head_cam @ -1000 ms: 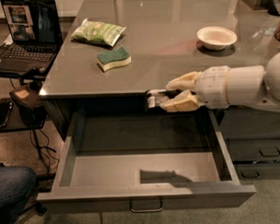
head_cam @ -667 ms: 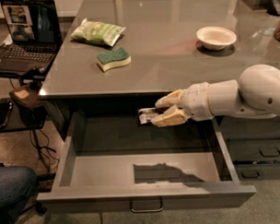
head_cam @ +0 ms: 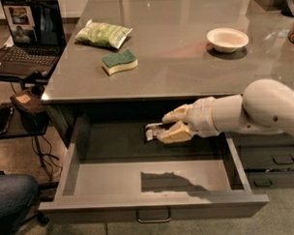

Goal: Place rxbar chocolate into top drawer

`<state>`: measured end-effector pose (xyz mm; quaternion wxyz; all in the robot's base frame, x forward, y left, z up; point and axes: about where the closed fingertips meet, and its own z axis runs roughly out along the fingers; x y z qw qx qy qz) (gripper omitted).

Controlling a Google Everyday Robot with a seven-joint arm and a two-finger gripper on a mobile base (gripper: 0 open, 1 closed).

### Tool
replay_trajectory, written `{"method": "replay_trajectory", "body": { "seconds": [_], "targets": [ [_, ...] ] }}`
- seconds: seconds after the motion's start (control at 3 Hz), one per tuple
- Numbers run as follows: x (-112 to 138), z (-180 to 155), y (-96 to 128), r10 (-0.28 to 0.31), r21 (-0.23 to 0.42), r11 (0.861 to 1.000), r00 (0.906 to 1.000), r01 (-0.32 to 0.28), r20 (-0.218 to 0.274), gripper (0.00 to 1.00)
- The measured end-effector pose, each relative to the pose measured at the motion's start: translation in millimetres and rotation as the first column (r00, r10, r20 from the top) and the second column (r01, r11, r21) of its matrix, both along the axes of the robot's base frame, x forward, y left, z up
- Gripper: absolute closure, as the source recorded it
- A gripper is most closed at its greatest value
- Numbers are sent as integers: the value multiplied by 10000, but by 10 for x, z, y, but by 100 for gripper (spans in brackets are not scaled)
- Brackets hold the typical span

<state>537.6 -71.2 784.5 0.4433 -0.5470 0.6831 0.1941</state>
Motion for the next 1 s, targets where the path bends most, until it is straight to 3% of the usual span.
{"method": "replay_trajectory", "body": {
  "seconds": [0.33,1.0],
  "targets": [
    [-134,-477,-17,-477,-1178,9920,9986,449,-215,100],
    [-190,-701,17,-558,-1636,9853,9978,491,-369,100]
  ]
}}
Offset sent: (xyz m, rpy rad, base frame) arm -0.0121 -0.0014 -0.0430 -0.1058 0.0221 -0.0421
